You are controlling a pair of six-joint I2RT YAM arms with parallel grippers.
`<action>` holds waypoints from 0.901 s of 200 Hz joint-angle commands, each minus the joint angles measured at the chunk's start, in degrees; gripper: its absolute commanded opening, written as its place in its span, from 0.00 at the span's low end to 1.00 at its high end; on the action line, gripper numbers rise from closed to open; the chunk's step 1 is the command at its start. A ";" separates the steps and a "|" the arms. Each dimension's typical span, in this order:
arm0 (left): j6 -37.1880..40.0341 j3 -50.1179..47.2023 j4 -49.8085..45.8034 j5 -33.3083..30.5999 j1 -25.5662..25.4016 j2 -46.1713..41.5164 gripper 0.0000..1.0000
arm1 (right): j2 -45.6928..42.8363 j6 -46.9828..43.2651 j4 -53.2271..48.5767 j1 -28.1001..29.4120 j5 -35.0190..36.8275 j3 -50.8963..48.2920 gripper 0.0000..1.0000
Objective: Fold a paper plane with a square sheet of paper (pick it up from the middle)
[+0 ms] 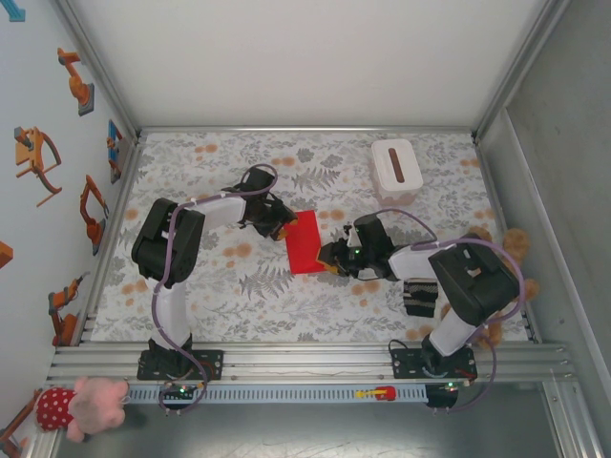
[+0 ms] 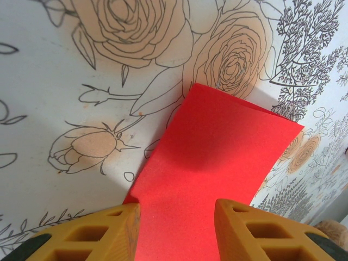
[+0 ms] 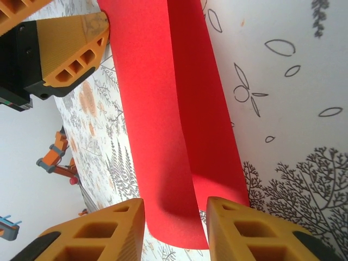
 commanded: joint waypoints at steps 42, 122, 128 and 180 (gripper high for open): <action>1.45 -1.23 -5.50 -2.03 0.04 3.10 0.42 | -2.12 3.49 4.23 -0.26 1.45 -2.18 0.33; 1.64 -1.36 -5.52 -1.98 0.12 2.64 0.42 | -1.10 4.02 2.75 -0.30 2.72 -2.23 0.20; 1.64 -1.41 -5.57 -1.96 0.07 2.58 0.42 | -0.88 4.02 2.66 -0.26 2.75 -2.04 0.18; 3.35 -0.78 -5.55 -1.32 0.09 1.92 0.42 | -0.53 2.77 -0.29 -0.27 3.70 -0.63 0.00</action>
